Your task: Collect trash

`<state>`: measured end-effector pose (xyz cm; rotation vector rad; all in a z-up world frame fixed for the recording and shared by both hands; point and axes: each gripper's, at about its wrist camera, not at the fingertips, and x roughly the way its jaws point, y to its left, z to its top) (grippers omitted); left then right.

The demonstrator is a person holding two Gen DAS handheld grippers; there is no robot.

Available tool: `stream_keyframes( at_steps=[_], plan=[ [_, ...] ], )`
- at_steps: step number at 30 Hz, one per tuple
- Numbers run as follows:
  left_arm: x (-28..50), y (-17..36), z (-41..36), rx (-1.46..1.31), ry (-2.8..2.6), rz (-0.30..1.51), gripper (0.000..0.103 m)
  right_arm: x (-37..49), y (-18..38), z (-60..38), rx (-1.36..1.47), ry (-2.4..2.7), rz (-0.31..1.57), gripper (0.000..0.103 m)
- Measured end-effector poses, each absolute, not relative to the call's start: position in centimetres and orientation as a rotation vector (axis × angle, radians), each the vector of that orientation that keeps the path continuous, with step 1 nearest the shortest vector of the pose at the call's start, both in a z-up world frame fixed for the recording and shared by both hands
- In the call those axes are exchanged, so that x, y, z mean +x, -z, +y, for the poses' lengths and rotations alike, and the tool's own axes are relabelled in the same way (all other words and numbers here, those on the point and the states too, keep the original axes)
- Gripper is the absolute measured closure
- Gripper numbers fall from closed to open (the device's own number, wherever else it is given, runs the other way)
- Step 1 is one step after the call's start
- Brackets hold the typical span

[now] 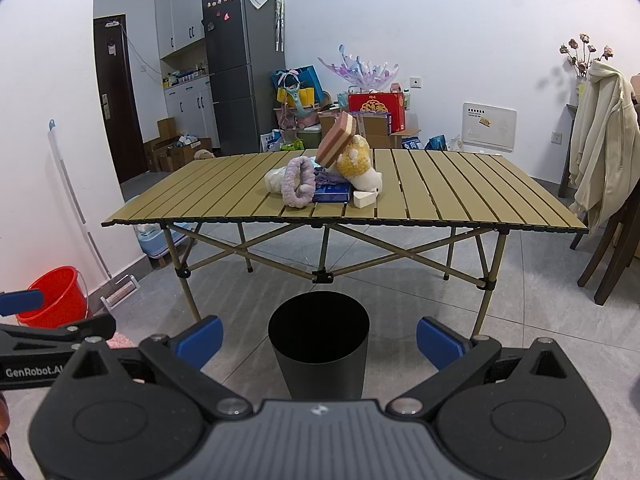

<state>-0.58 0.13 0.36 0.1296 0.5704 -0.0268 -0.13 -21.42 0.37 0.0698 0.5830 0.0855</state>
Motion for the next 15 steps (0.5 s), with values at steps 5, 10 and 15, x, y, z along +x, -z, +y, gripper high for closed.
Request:
stream_keyframes(
  at_steps=[5,10,15],
  plan=[
    [-0.58,-0.45,0.16,0.13,0.027,0.568,0.0,-0.12,-0.37,-21.43,0.07,-0.086,0.583,0.0],
    [-0.58,-0.47,0.16,0.13,0.028,0.568,0.0,-0.12,-0.37,-21.43,0.07,-0.085,0.583,0.0],
    [-0.62,-0.46,0.19,0.13,0.026,0.568,0.0,-0.13,-0.38,-21.44,0.07,-0.086,0.582,0.0]
  ],
)
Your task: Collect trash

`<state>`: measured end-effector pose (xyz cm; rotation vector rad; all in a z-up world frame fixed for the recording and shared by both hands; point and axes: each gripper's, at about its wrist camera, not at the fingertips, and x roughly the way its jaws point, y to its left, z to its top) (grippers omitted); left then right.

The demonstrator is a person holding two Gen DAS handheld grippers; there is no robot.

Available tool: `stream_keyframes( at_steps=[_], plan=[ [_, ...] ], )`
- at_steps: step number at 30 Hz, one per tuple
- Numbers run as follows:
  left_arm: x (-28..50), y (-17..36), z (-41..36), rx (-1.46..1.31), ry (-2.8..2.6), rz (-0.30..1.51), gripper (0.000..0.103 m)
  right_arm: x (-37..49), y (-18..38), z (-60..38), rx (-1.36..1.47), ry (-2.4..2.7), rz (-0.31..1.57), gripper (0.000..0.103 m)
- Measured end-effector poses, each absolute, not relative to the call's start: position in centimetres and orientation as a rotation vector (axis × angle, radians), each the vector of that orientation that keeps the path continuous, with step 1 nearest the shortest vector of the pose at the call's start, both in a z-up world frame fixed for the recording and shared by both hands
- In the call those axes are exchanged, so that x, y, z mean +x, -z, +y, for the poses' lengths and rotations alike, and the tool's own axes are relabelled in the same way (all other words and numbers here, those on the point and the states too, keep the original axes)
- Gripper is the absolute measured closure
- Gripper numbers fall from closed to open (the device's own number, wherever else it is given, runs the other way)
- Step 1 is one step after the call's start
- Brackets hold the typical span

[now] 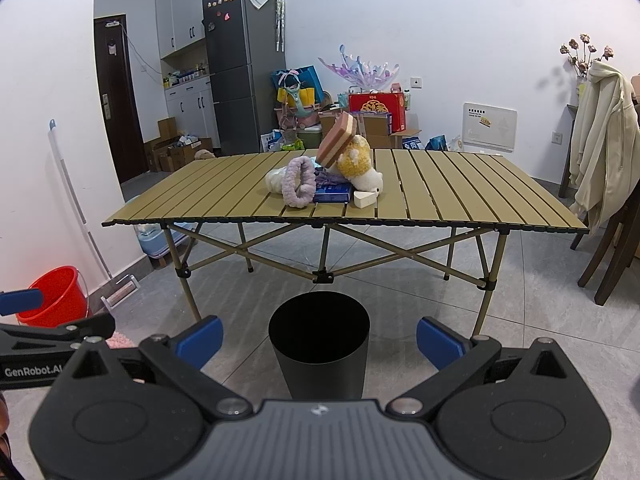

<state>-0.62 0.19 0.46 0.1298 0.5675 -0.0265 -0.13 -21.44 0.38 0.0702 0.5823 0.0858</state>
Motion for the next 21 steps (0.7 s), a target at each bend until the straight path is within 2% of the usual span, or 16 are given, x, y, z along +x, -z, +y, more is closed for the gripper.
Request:
stream_keyframes(
  at_steps=[21],
  plan=[
    [-0.76,-0.78,0.15,0.123,0.038,0.557,0.0,-0.13,-0.4,-21.47,0.071,-0.086,0.582,0.0]
  ],
)
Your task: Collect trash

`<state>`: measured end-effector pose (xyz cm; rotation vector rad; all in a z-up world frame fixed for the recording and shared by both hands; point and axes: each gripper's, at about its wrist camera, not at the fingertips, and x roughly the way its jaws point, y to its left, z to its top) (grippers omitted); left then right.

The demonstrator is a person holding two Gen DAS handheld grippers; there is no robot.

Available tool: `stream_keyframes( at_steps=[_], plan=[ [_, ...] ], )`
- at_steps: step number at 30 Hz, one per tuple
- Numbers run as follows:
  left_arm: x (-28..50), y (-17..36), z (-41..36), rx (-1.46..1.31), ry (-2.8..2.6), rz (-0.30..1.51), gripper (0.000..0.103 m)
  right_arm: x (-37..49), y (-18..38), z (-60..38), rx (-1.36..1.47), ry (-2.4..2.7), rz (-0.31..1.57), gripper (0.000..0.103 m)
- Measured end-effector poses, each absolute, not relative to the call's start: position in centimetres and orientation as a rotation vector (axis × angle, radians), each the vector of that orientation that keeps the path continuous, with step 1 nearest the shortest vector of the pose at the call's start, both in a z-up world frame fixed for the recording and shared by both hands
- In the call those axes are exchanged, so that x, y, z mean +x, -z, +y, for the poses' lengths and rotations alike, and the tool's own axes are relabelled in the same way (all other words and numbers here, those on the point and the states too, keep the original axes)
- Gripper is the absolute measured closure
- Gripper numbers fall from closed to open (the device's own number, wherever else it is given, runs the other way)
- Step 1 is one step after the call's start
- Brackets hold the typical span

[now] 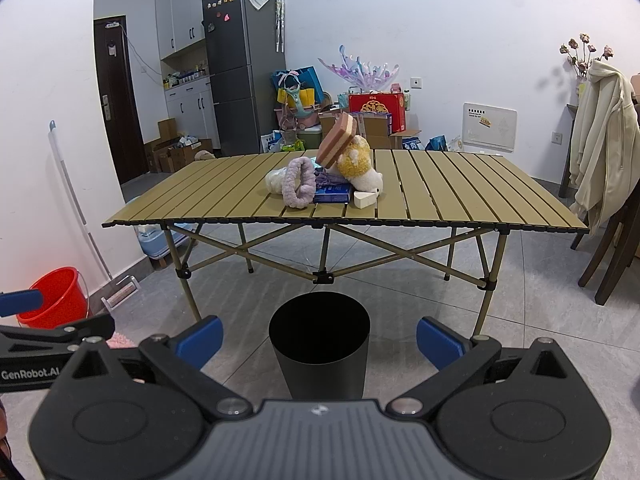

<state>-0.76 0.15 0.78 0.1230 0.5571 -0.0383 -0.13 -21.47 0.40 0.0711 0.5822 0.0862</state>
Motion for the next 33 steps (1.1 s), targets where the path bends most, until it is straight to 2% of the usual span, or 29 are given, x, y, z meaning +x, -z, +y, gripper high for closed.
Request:
stream_keyframes(
  at_steps=[14,33],
  plan=[
    [0.7,0.0,0.4,0.104,0.041,0.538,0.0,0.5,0.0,-21.3,0.061,-0.077,0.575,0.0],
    [8.7,0.5,-0.5,0.061,0.064,0.535,0.0,8.0,1.8,-23.2,0.127,-0.058,0.567,0.0]
  ],
)
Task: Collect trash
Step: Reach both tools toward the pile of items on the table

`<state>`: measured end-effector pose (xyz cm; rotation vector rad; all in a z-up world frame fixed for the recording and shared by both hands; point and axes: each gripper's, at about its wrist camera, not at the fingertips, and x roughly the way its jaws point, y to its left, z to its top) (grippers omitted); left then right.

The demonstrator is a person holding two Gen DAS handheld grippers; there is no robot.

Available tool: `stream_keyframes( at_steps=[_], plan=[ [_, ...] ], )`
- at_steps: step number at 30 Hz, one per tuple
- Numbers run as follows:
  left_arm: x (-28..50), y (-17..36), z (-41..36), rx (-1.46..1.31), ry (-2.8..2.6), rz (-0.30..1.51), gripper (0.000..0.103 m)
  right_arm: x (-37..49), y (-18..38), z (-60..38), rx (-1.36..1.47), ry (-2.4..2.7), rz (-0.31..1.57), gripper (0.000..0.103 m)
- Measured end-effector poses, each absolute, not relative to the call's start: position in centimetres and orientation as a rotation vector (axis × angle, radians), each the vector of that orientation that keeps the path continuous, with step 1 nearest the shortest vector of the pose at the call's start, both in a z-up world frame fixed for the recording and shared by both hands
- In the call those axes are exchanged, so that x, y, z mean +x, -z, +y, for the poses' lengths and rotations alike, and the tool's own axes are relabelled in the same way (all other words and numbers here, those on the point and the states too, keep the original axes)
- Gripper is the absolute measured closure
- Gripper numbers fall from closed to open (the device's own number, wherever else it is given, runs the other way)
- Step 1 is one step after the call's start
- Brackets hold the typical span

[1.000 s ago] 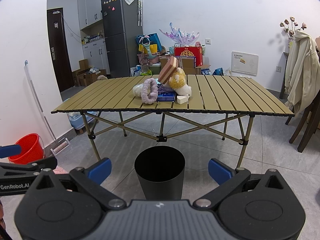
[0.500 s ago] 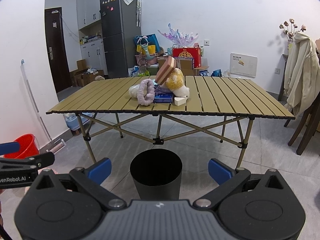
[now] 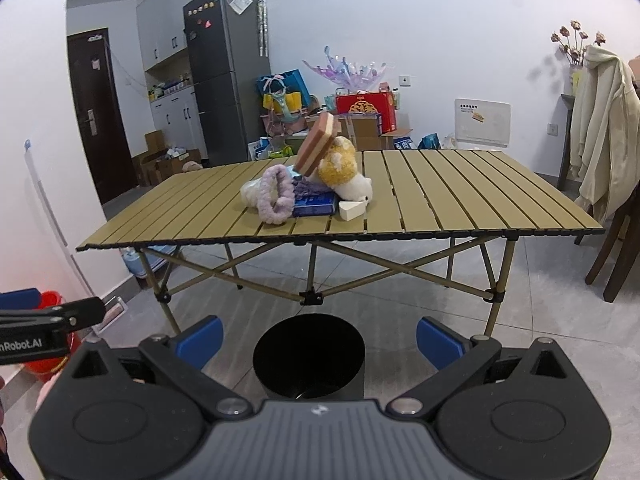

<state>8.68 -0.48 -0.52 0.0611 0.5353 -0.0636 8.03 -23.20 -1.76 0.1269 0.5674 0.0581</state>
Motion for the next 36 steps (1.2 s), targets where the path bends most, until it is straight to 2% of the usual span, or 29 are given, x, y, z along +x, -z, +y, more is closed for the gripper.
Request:
stream_keyframes(
  at_steps=[26,36],
  plan=[
    [25.9,2.8,-2.3,0.003,0.058,0.557,0.0,24.0,4.4,-24.5,0.132,-0.019,0.428,0.0],
    [33.2,3.2,-2.4,-0.067,0.025,0.546,0.0,30.6,4.7,-24.8,0.184,-0.057,0.302,0.0]
  ],
)
